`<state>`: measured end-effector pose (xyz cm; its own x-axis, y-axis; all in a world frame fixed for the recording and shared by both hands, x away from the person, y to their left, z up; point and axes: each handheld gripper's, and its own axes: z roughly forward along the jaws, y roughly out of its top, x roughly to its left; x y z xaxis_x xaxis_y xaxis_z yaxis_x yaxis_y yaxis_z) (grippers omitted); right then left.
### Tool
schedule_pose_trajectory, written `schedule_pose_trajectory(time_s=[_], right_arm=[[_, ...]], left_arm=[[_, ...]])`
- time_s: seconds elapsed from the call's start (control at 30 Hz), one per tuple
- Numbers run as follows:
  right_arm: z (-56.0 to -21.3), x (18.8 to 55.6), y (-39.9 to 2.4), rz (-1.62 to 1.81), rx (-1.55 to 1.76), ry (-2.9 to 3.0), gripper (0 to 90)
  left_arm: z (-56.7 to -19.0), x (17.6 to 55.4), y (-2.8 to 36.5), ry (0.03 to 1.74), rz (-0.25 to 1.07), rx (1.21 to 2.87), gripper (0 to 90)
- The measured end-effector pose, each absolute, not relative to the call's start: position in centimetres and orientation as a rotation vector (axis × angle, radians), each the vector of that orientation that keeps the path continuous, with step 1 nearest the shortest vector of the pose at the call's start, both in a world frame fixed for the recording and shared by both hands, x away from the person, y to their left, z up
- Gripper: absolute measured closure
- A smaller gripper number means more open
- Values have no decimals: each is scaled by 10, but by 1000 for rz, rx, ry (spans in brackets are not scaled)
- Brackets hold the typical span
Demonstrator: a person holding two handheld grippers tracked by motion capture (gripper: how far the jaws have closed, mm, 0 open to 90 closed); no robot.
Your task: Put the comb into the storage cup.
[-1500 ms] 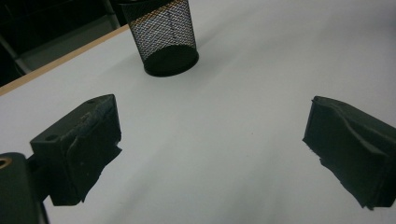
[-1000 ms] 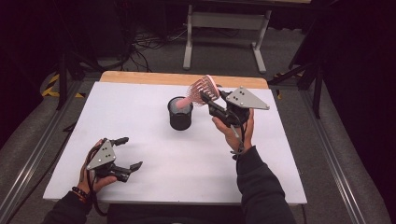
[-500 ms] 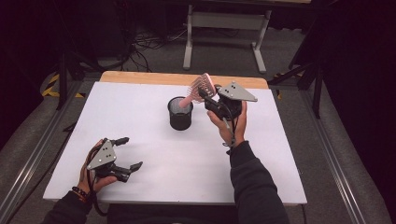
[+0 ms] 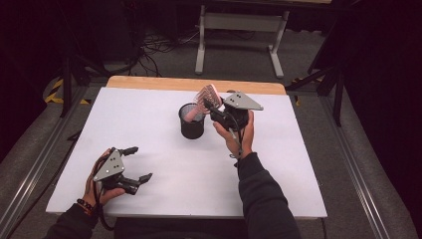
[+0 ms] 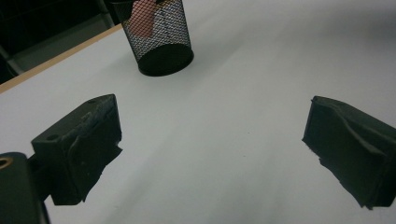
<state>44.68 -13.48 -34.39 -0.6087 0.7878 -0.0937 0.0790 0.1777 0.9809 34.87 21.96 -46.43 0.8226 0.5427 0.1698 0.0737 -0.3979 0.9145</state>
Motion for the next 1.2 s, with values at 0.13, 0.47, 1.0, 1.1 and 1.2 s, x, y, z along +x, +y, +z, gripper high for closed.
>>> schedule_pose_trajectory(time_s=[0.13,0.47,1.0,1.1,1.2], right_arm=[[-350,448,-132,1481,828,1855,636],[-367,449,-126,1484,851,1885,634],[-380,453,-138,1578,944,1838,623],[-382,454,-141,1583,958,1834,619],[-385,454,-139,1574,962,1840,615]], left_arm=[[-464,349,220,458,557,1934,54],[-464,349,219,458,557,1938,56],[-465,349,218,458,560,1945,58],[-465,349,218,456,562,1946,58],[-465,349,218,460,561,1943,58]])
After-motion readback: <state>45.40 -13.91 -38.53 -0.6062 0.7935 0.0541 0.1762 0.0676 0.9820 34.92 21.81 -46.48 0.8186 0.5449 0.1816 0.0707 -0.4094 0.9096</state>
